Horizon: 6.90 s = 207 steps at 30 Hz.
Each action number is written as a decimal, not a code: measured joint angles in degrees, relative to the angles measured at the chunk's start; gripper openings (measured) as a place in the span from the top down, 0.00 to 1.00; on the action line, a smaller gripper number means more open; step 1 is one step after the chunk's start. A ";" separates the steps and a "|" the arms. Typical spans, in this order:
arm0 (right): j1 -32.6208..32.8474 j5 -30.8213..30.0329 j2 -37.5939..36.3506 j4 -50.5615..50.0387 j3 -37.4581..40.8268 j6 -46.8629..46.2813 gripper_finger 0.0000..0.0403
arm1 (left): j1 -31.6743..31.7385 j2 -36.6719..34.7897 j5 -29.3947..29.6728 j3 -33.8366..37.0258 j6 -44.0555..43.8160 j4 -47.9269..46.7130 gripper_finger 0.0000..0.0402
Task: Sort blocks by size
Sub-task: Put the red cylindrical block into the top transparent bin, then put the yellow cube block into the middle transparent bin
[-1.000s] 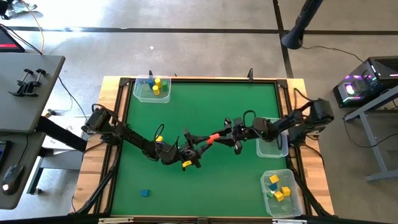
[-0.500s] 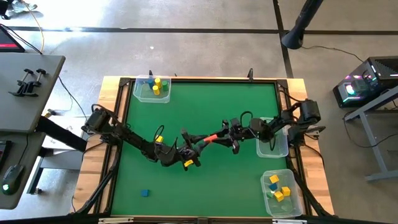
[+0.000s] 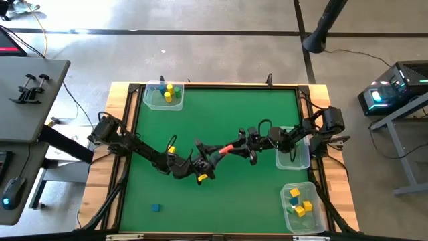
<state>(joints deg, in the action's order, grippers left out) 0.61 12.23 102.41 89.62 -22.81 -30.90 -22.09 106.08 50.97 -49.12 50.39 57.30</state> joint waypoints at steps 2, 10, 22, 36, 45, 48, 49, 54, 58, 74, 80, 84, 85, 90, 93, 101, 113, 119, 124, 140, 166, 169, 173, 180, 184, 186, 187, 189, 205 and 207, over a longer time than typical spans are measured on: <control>-0.03 -0.16 -0.20 -0.06 0.00 -0.13 0.69 | -0.17 0.00 1.29 -0.02 1.08 -0.06 0.54; -0.05 -0.18 -0.83 -0.11 0.00 -0.11 0.69 | -0.92 -0.02 4.36 -0.07 1.22 -1.21 0.50; -0.09 1.27 -0.83 -0.26 -1.51 -0.03 0.69 | -0.35 -0.07 2.98 -0.05 0.37 -4.42 0.53; 0.10 -3.80 -0.87 -0.26 -1.53 -3.23 0.69 | -0.50 0.02 4.17 0.07 0.53 -3.69 0.53; 0.13 -17.10 -1.43 0.78 -1.96 -6.28 0.69 | -0.46 0.52 8.73 0.39 1.14 -6.15 0.53; 0.13 -18.02 -1.15 0.73 -1.80 -6.84 0.69 | -0.48 0.24 9.07 0.24 0.74 -5.25 0.53; 0.13 -17.70 -1.21 0.74 -1.90 -6.94 0.69 | -0.48 0.24 9.46 0.22 0.59 -5.19 0.53; 0.85 -17.74 -1.16 0.71 -3.07 -7.22 0.69 | -0.20 0.26 10.66 0.22 -0.54 -4.03 0.53; 1.00 -16.01 -1.06 0.52 -4.35 -7.03 0.69 | -0.12 0.12 11.09 0.21 -0.56 -2.74 0.53; 1.70 -13.56 -1.05 0.22 -4.68 -6.27 0.69 | 0.33 0.13 11.09 -0.15 -0.64 -0.20 0.58; 1.70 -13.52 -1.05 -0.21 -4.68 -6.23 0.69 | 0.33 0.13 11.04 -0.15 -0.79 1.05 0.58; 1.70 -13.45 -1.05 -0.63 -4.66 -6.22 0.69 | 0.33 0.15 9.52 -0.15 -0.83 2.37 0.58; 1.70 -13.43 -1.04 -0.66 -4.66 -6.20 0.69 | 0.33 0.15 9.30 -0.15 -1.02 2.55 0.58; 1.70 -13.28 -0.98 -0.92 -4.63 -5.70 0.69 | 0.33 0.15 9.26 -0.15 -2.21 2.55 0.60; 1.70 -13.27 -0.98 -0.92 -4.61 -5.11 0.69 | 0.32 0.15 9.36 -0.15 -2.28 2.49 0.65; 1.72 -12.05 -0.81 -2.52 -4.44 -4.34 0.58 | 0.33 0.13 9.79 -0.24 -3.50 2.57 0.75; -2.44 -4.69 -0.84 -10.66 -4.39 -4.67 0.56 | -2.91 -1.45 25.44 -0.22 -6.44 -7.78 0.77; -2.87 -6.41 -0.85 -16.85 -4.39 -4.66 0.56 | 0.95 -11.55 7.65 -0.22 -34.69 -34.97 0.77; -1.27 -7.93 -0.87 -17.90 -4.39 -3.30 0.56 | 11.04 -21.37 -0.37 -0.20 -59.43 -65.99 0.77; 0.69 -12.30 -0.90 -17.88 -4.41 -1.00 0.56 | 60.68 -28.92 -28.87 -7.67 -57.83 -105.87 0.77; 0.69 -12.68 -0.94 -20.03 -4.46 -1.00 0.56 | 72.72 -4.01 -33.79 -21.67 -48.65 -118.40 0.66; 0.69 -12.68 -0.94 -20.02 -4.46 -1.00 0.56 | 72.72 -4.04 -33.76 -23.05 -48.63 -118.41 0.63; 0.69 -12.68 -0.94 -20.02 -4.46 -1.00 0.56 | 72.72 -4.04 -33.73 -24.63 -48.66 -118.49 0.59; 0.69 -12.68 -0.94 -20.04 -4.46 -1.00 0.56 | 72.70 -4.04 -26.97 -27.68 -49.52 -120.73 0.56; 0.74 -12.70 -0.94 -20.14 -4.46 -0.48 0.56 | 72.57 -5.02 -25.13 -29.63 -50.25 -123.09 0.56; 1.07 -13.12 -0.94 -20.34 -4.46 -0.07 0.56 | 71.88 -6.90 -24.97 -29.86 -50.23 -123.00 0.56; 1.37 -13.67 -0.94 -20.41 -4.46 0.01 0.56 | 71.37 -7.99 -24.95 -29.86 -50.21 -123.12 0.56; 2.20 -14.86 -0.94 -20.39 -4.46 0.40 0.56 | 69.96 -10.82 -24.90 -29.59 -50.34 -123.19 0.56; 8.19 -23.20 -0.94 -20.39 -4.46 5.91 0.56 | 35.63 -45.25 -21.96 -2.84 -64.52 -100.72 0.56; 8.19 -23.20 -0.94 -20.39 -4.46 5.92 0.56 | 29.12 -47.39 -19.33 1.00 -69.05 -97.45 0.56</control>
<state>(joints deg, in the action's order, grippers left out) 8.80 -10.96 101.47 69.23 -27.27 -24.98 7.03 58.70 31.64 -48.12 -18.65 -40.14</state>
